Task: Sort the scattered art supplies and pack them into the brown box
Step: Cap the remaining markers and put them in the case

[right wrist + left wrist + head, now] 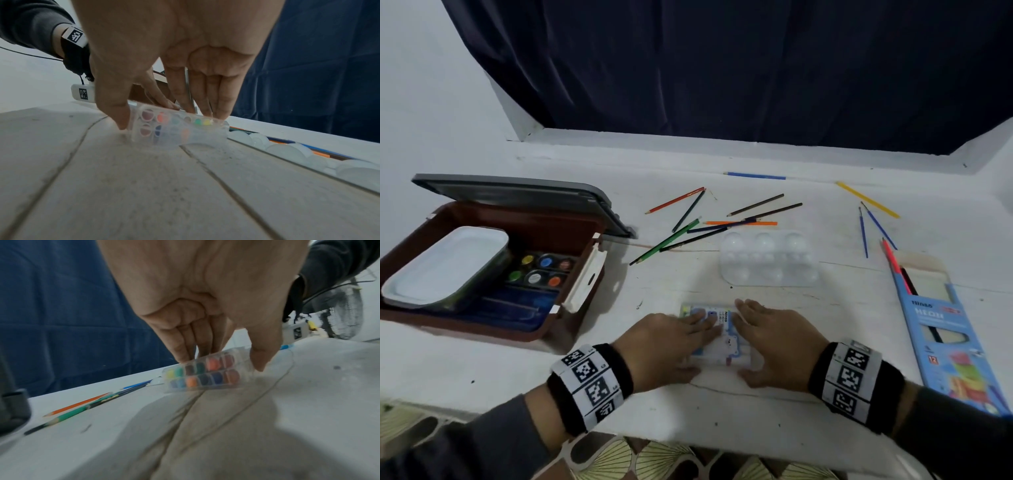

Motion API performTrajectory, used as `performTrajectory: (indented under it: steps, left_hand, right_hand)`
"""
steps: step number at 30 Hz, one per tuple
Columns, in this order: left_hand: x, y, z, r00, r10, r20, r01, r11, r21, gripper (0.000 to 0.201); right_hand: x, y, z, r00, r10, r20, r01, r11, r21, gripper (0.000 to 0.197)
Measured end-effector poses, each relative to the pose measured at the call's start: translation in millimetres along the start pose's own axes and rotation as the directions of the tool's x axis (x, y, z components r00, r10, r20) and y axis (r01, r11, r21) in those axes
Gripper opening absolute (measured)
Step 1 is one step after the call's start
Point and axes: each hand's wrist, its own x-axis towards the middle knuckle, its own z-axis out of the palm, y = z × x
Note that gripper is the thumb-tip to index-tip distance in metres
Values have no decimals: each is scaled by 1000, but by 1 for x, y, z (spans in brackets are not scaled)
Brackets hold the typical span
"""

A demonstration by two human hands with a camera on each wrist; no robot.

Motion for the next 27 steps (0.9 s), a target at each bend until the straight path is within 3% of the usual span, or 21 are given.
performTrajectory:
  steps: [6, 11, 18, 23, 27]
  left_hand:
    - [-12, 4, 5, 990, -136, -28, 125, 960, -250, 72]
    - [-9, 10, 1, 980, -195, 39, 197, 925, -324, 65]
    - [-4, 30, 6, 944, -328, 31, 306, 839, -450, 77]
    - [-4, 30, -21, 889, -444, -111, 293, 739, -606, 65]
    - [-9, 28, -51, 817, -519, -251, 239, 701, -672, 59]
  right_hand:
    - [11, 3, 18, 998, -39, -41, 40, 999, 20, 99]
    - [20, 6, 22, 999, -11, -32, 16, 987, 161, 113]
    - [22, 21, 35, 994, -14, -108, 48, 946, 321, 114]
    - [15, 27, 7, 967, 3, -253, 92, 927, 365, 111]
    - [17, 23, -25, 904, -20, -428, 176, 928, 328, 106]
